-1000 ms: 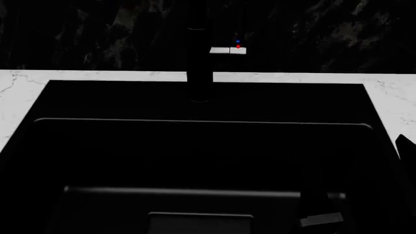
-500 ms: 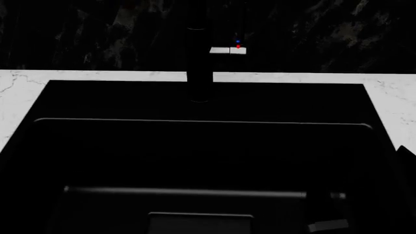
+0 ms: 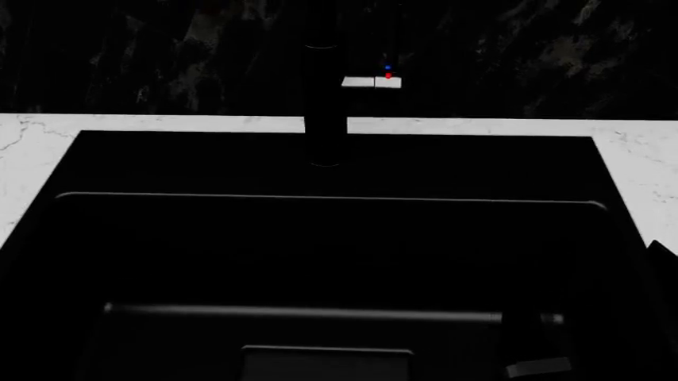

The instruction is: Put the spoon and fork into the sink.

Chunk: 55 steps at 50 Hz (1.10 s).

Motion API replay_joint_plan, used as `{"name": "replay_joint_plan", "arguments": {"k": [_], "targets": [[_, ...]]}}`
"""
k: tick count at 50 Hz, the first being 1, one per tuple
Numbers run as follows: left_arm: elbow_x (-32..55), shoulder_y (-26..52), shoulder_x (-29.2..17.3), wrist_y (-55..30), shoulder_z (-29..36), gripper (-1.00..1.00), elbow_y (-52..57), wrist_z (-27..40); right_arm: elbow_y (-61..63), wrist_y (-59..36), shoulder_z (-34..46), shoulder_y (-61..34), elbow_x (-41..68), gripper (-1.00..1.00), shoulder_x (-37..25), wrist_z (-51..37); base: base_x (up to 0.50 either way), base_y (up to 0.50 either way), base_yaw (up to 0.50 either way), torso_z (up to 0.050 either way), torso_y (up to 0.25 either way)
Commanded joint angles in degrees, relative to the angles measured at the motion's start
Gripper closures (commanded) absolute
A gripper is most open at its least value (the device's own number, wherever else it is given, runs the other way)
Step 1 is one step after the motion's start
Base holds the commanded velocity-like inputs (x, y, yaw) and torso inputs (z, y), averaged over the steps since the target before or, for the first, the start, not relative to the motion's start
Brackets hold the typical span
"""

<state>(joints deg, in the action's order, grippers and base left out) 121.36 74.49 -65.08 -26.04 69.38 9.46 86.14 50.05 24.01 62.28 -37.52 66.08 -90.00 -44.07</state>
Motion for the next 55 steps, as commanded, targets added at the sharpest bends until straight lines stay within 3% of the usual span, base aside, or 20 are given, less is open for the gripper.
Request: {"name": "replay_joint_plan", "arguments": {"k": [1, 36, 37, 46, 55], "targets": [[-1.5, -1.56, 0.47, 1.8, -0.21, -1.0, -1.6, -2.05, -0.54, -0.11, -1.31, -0.23, -0.46, -1.0, 0.01, 1.11, 0.0, 0.0, 0.0, 0.0, 0.0], [0.78, -12.08, -2.23, 12.45, 0.77, -1.0, -0.75, -9.17, -0.17, -1.04, -2.34, -0.64, 0.85, -1.0, 0.01, 1.14, 0.0, 0.0, 0.0, 0.0, 0.0], [0.94, -12.39, -2.55, 13.3, 0.63, 1.0, -0.54, -8.84, -0.11, -1.08, -2.44, -0.72, 0.97, -1.0, 0.01, 1.13, 0.0, 0.0, 0.0, 0.0, 0.0], [0.59, -13.48, -3.26, 16.23, 0.22, 1.0, 0.47, -8.39, 0.02, -0.21, -2.12, -0.24, 0.32, -1.0, 0.01, 0.57, 0.0, 0.0, 0.0, -0.001, 0.0], [-2.53, -10.79, -1.59, 12.02, 0.51, 1.0, 0.58, -9.94, -0.11, 0.52, -1.81, 0.23, -0.23, -1.0, 0.01, 0.38, 0.0, 0.0, 0.0, -0.001, 0.0]]}}
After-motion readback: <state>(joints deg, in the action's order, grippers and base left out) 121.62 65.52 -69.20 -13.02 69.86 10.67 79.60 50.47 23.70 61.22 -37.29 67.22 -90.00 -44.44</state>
